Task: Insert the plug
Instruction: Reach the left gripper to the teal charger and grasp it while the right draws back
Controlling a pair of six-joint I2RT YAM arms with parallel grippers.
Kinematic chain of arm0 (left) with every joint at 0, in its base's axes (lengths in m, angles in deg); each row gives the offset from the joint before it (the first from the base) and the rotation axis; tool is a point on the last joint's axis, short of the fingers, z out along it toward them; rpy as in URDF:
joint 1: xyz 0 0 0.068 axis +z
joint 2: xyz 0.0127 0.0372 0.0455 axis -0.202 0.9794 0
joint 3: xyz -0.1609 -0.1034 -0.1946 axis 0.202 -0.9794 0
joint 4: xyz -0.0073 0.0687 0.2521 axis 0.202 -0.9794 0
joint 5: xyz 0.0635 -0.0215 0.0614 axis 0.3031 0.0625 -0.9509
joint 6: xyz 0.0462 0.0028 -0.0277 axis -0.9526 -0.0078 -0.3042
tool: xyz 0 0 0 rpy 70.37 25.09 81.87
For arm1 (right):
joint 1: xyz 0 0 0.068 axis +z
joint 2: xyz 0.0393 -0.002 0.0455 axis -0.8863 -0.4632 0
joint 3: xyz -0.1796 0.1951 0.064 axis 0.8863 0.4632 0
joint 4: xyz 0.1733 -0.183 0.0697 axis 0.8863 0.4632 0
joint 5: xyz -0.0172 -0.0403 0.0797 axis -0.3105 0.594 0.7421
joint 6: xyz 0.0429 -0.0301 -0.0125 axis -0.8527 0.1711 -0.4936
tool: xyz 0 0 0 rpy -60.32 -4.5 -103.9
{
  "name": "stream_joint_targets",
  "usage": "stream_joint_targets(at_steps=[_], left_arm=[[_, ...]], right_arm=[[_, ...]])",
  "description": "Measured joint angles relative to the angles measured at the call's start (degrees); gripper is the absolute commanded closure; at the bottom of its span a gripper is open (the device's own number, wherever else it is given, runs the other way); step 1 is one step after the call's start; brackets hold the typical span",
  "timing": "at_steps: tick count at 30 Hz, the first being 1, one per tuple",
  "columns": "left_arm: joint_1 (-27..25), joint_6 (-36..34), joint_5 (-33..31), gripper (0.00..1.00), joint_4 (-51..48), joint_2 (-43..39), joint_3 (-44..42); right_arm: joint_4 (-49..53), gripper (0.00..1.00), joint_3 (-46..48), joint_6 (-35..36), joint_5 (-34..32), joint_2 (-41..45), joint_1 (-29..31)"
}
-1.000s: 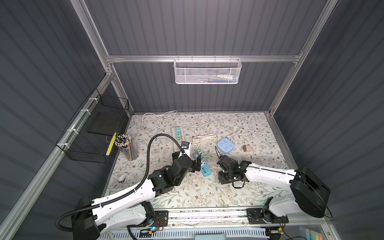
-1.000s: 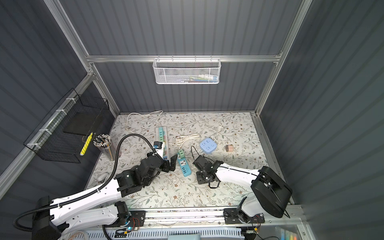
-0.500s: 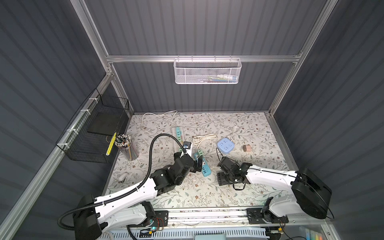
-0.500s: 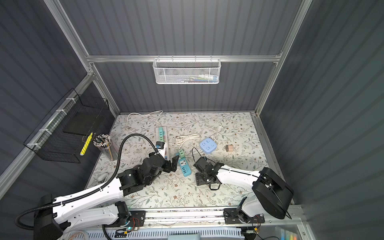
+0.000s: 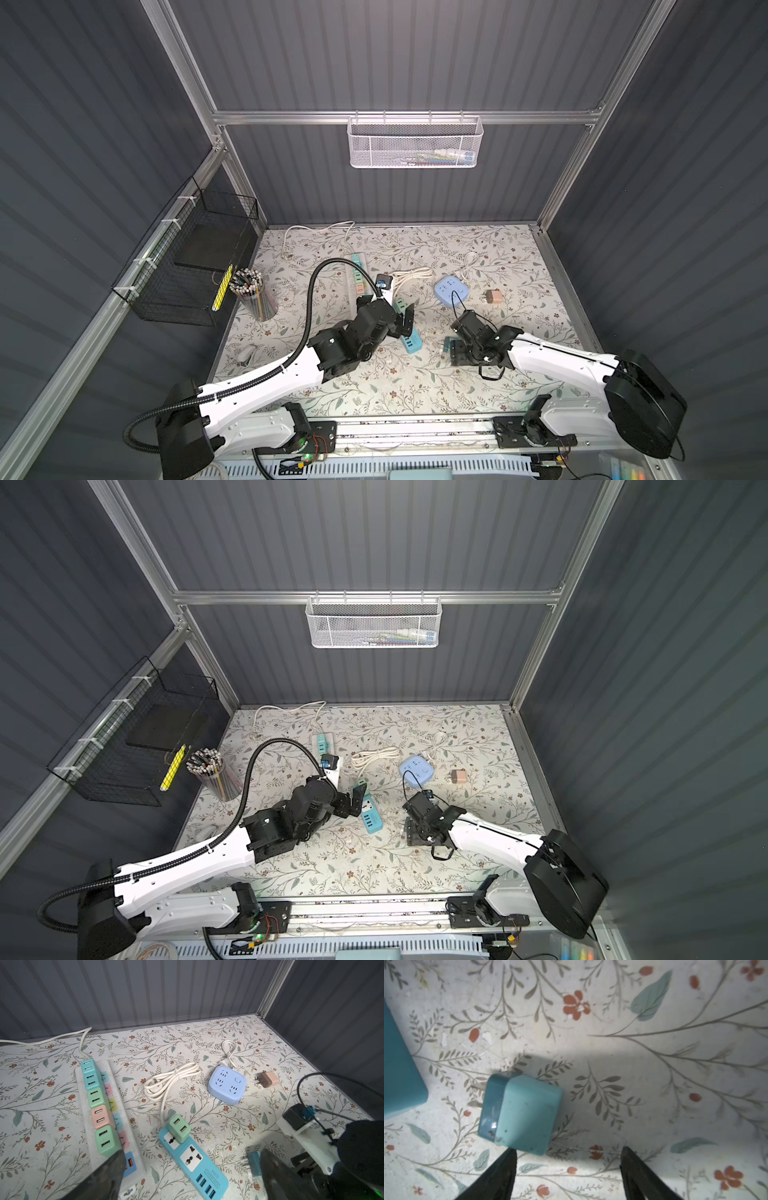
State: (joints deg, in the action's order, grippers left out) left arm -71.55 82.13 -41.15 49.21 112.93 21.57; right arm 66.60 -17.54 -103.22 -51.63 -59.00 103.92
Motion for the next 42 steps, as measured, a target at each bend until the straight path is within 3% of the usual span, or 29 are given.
stream_joint_targets(at_steps=[6,11,13,15,18,22,33,42], left_arm=[[0.00,-0.46,1.60,0.00,0.07,4.87,1.73],[0.00,-0.61,4.37,0.01,-0.31,9.25,5.57],[0.00,-0.72,5.86,0.11,-0.85,11.52,7.45],[-0.02,-1.36,6.62,0.14,-2.95,14.88,10.38],[-0.79,-3.37,6.51,0.13,-6.88,21.33,15.17],[-3.37,-6.78,8.83,0.12,-12.57,31.01,21.79],[-7.04,-12.44,16.52,0.10,-23.47,48.41,36.54],[-7.04,-13.40,18.18,0.31,-26.56,54.77,41.70]], right_arm=[[-0.70,0.20,0.76,1.81,1.38,1.16,-6.78],[-1.90,0.20,0.76,3.08,3.02,2.60,-8.22],[-1.75,0.19,0.79,3.54,3.37,5.49,-8.39],[-1.68,0.14,0.98,3.72,3.28,10.01,-8.76],[-1.66,0.10,1.53,3.69,2.25,17.66,-10.25],[-0.83,0.14,2.40,3.58,-0.74,24.41,-13.18],[2.69,0.14,5.95,3.48,-2.38,33.00,-17.99],[3.48,0.16,6.49,3.50,-1.18,33.68,-18.36]])
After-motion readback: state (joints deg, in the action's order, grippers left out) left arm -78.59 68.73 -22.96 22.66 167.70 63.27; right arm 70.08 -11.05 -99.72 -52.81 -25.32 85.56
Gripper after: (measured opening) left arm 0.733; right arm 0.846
